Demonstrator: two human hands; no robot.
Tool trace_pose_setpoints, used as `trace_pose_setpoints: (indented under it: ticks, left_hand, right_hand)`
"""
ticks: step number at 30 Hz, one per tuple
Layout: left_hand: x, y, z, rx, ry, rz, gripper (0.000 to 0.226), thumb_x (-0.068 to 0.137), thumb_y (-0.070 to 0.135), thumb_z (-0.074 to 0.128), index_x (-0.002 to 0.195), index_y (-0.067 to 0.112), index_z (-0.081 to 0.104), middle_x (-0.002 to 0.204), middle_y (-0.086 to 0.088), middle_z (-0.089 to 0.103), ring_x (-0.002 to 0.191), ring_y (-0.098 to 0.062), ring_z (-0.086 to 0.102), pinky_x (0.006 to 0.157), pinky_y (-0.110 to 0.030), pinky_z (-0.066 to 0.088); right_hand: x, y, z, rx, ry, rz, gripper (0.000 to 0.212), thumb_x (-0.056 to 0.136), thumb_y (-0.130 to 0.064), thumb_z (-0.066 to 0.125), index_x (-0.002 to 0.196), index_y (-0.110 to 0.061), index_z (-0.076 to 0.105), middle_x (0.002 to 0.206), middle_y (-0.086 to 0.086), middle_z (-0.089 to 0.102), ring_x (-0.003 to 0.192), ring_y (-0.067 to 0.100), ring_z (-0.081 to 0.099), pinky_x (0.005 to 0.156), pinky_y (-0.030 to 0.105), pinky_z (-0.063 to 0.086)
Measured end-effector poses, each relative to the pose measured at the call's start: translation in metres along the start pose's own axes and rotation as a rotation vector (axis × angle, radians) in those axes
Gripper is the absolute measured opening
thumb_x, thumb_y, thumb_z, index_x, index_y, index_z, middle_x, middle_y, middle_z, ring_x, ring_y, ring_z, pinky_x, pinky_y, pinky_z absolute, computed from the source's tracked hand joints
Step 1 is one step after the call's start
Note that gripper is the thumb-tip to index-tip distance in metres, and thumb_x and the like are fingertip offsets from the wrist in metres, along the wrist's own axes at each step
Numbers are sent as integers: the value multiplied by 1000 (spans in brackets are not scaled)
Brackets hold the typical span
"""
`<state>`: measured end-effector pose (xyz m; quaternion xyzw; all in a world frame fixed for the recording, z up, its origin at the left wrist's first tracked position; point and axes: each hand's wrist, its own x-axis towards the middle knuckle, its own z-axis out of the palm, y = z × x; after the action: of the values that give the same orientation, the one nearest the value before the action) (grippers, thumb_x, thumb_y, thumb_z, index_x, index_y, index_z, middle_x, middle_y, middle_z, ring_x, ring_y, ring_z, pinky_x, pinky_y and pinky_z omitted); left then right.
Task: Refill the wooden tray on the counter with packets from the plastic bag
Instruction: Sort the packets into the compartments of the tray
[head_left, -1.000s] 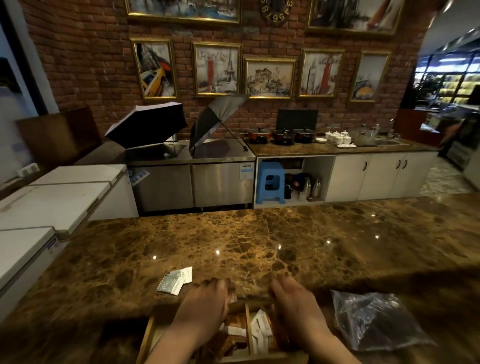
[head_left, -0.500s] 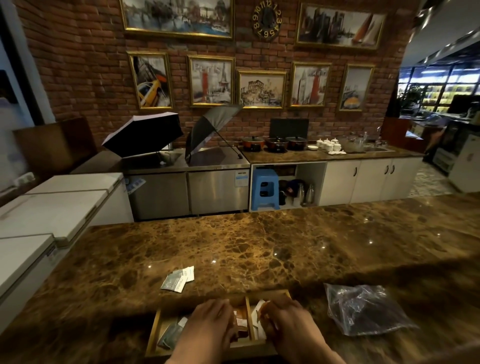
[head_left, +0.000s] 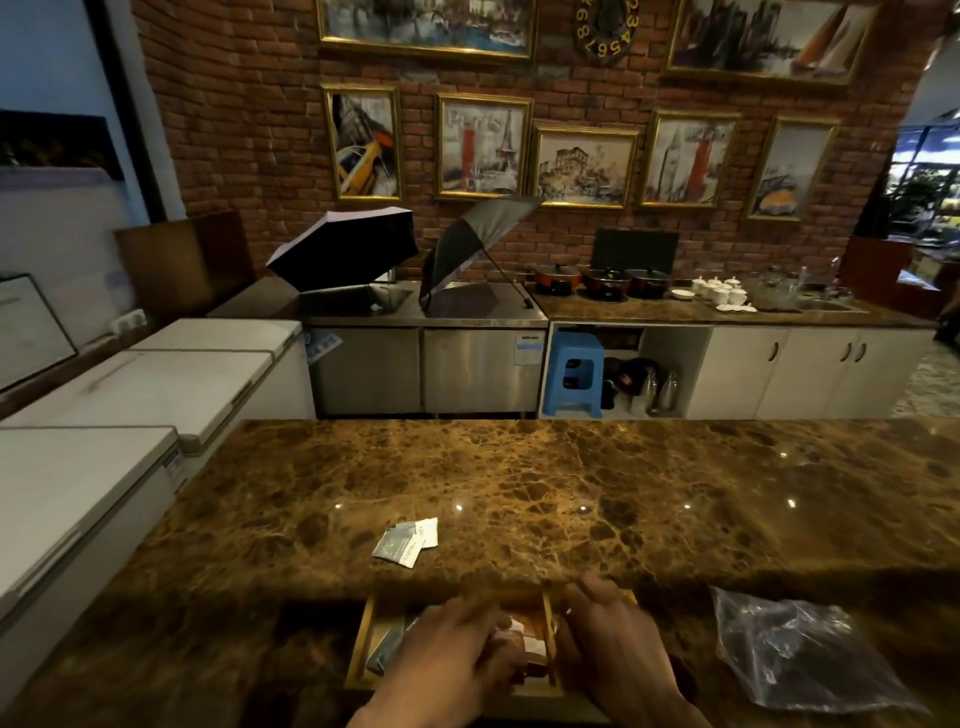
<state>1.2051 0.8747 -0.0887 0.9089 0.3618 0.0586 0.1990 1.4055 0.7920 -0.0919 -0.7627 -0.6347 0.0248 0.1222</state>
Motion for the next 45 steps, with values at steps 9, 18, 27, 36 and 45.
trace_pose_setpoints:
  ticks: [9, 18, 27, 36, 45]
  left_hand:
    - [25, -101, -32, -304, 382, -293, 21, 98, 35, 60, 118, 33, 65, 128, 4, 67, 118, -14, 60, 103, -31, 45]
    - [68, -155, -33, 113, 26, -150, 44, 101, 36, 45, 145, 41, 46, 156, 11, 43, 144, -18, 38, 115, -31, 32]
    - [62, -184, -25, 252, 41, -207, 35, 100, 28, 43, 131, 39, 56, 138, 14, 55, 127, -16, 48, 100, -31, 33]
    - [44, -197, -30, 325, 155, -391, 36, 94, 41, 57, 130, 36, 58, 130, 9, 56, 120, -19, 51, 97, -31, 39]
    - [41, -187, -38, 194, 194, -516, 36, 84, 46, 69, 112, 35, 50, 114, 12, 58, 107, -15, 58, 93, -32, 46]
  right_hand:
    - [79, -41, 12, 79, -113, -94, 39, 98, -40, 50, 136, -34, 52, 138, -6, 54, 120, 14, 55, 103, 30, 46]
    - [161, -71, 49, -27, -336, -201, 53, 97, -35, 52, 148, -37, 39, 149, 1, 39, 128, 26, 44, 104, 41, 45]
    - [202, -88, 88, -62, -434, -307, 58, 100, -23, 44, 155, -34, 28, 169, -1, 11, 154, 26, 10, 120, 48, 26]
    - [214, -96, 93, 38, -289, -234, 28, 98, -27, 55, 125, -19, 56, 133, 3, 58, 124, 25, 50, 101, 38, 42]
    - [205, -94, 94, 221, -256, -140, 49, 89, -22, 69, 133, -22, 46, 128, -3, 55, 120, 19, 52, 104, 33, 44]
